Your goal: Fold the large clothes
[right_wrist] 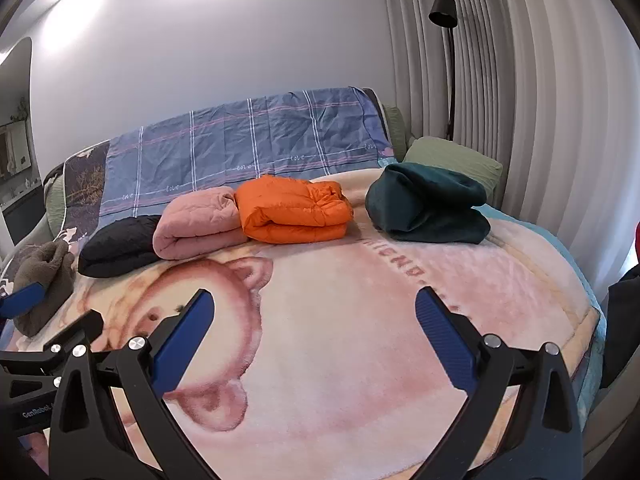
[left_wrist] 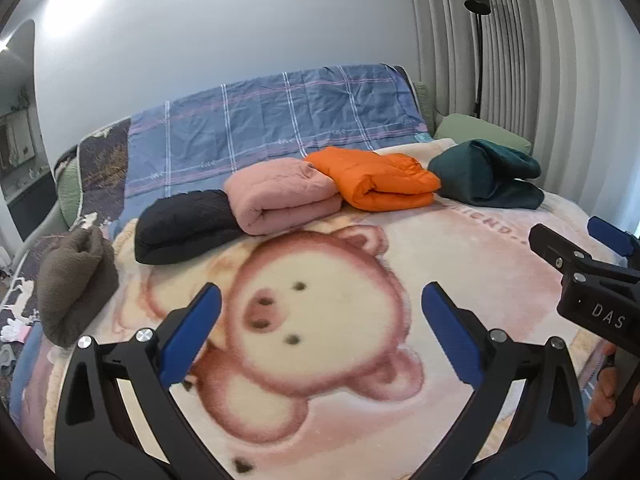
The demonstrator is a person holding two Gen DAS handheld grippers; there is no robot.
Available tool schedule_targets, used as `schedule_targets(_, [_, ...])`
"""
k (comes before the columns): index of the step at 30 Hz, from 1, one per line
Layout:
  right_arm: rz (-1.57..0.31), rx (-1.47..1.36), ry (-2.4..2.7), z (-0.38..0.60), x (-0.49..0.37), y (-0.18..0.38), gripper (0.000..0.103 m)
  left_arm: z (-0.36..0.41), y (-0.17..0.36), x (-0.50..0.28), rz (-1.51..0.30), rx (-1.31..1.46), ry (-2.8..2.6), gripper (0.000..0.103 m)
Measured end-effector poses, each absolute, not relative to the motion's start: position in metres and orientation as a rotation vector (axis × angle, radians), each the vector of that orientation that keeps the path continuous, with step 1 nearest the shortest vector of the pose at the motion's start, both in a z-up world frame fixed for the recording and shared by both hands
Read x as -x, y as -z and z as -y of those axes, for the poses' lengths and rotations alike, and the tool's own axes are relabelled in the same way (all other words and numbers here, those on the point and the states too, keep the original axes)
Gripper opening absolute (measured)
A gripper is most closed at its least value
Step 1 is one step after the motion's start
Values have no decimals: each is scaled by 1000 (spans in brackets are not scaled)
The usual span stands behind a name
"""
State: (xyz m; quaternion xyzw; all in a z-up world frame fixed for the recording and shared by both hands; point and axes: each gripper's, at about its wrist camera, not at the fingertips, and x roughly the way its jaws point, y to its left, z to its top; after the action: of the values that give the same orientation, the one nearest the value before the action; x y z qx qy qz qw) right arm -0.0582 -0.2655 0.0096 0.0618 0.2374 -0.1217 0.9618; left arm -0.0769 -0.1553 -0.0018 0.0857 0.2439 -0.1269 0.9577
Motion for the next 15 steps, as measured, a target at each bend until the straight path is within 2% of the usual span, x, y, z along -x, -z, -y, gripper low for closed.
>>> schedule_targets(15, [-507, -120, 263, 268, 53, -5, 101, 156, 6, 71, -523, -177, 275, 101])
